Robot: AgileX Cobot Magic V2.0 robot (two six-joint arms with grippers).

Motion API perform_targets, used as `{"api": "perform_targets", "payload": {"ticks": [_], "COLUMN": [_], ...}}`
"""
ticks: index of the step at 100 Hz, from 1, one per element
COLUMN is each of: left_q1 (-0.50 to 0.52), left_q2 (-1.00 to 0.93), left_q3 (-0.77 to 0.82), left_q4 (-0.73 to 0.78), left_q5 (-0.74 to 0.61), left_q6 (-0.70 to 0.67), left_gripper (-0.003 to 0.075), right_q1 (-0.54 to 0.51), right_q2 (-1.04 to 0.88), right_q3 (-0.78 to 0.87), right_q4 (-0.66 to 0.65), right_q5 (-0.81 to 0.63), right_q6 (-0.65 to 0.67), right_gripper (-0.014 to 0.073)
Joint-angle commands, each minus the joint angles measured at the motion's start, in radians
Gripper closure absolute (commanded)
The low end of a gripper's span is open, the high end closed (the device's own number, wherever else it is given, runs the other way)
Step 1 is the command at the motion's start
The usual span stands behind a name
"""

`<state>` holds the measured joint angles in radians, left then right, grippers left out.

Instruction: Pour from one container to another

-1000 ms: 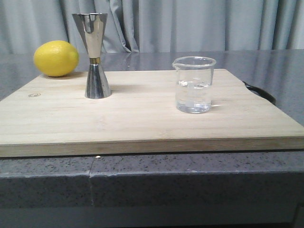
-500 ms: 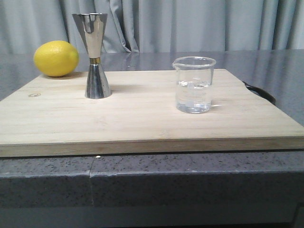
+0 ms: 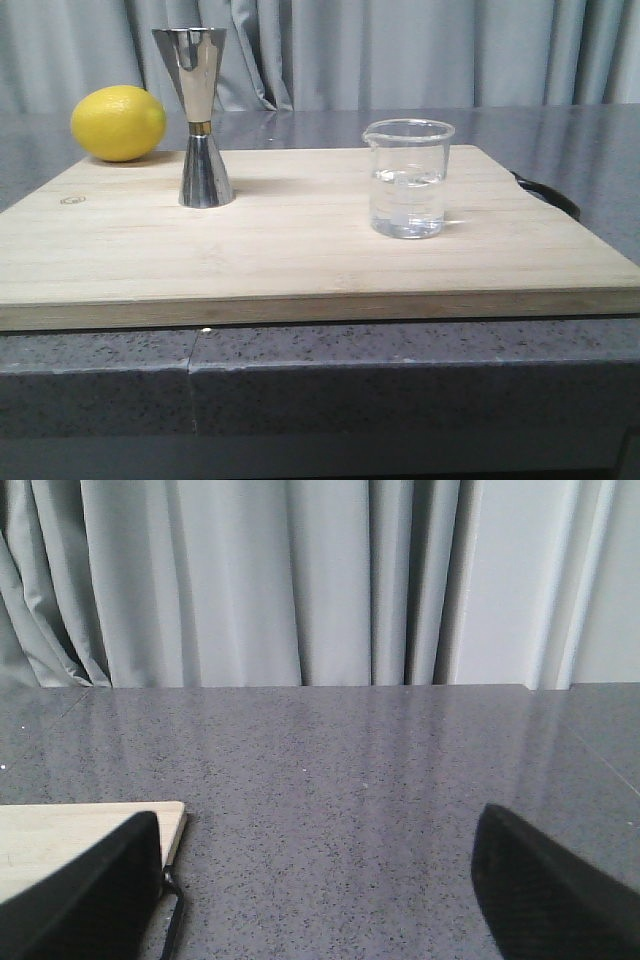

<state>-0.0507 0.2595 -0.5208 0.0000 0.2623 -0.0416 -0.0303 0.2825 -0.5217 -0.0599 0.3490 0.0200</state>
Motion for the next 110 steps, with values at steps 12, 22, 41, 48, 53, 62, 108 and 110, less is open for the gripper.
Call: {"api": "perform_targets", "payload": {"ticks": [12,22,41,48,53,62,108,110], "left_q1": [0.001,0.001,0.001,0.001,0.001,0.001,0.001,0.001], "left_q2": [0.019,0.019,0.019,0.019,0.019,0.019,0.067,0.081], "left_q3": [-0.036,-0.036,-0.036,-0.036,-0.036,-0.036,-0.067,-0.078], "left_q4": [0.000,0.000,0.000,0.000,0.000,0.000,-0.011,-0.011], "left_q5": [-0.081,-0.081,-0.081,-0.081,-0.084,-0.097,-0.016,0.015], "left_q6": [-0.008,-0.008,-0.008,-0.008,-0.008,-0.008,-0.008,-0.008], "left_gripper": [0.0282,0.0282,0.0282,0.0282,0.0282,0.0282,0.0283,0.0283], "right_q1": [-0.003,-0.003,-0.003,-0.003,-0.003,-0.003,-0.003,-0.003], "right_q2": [0.019,0.019,0.019,0.019,0.019,0.019,0.044,0.053], "right_q3": [-0.034,-0.034,-0.034,-0.034,-0.036,-0.036,-0.093,-0.101], "right_q4": [-0.007,-0.007,0.005,0.009,0.011,0.026,0.065,0.065], "right_q5": [-0.076,-0.076,-0.076,-0.076,-0.073,-0.061,0.070,0.083], "right_q6": [-0.009,-0.009,-0.009,-0.009,-0.009,-0.009,-0.009,-0.009], "right_gripper": [0.0019,0.0019,0.0019,0.0019,0.0019,0.0019,0.0020,0.0020]}}
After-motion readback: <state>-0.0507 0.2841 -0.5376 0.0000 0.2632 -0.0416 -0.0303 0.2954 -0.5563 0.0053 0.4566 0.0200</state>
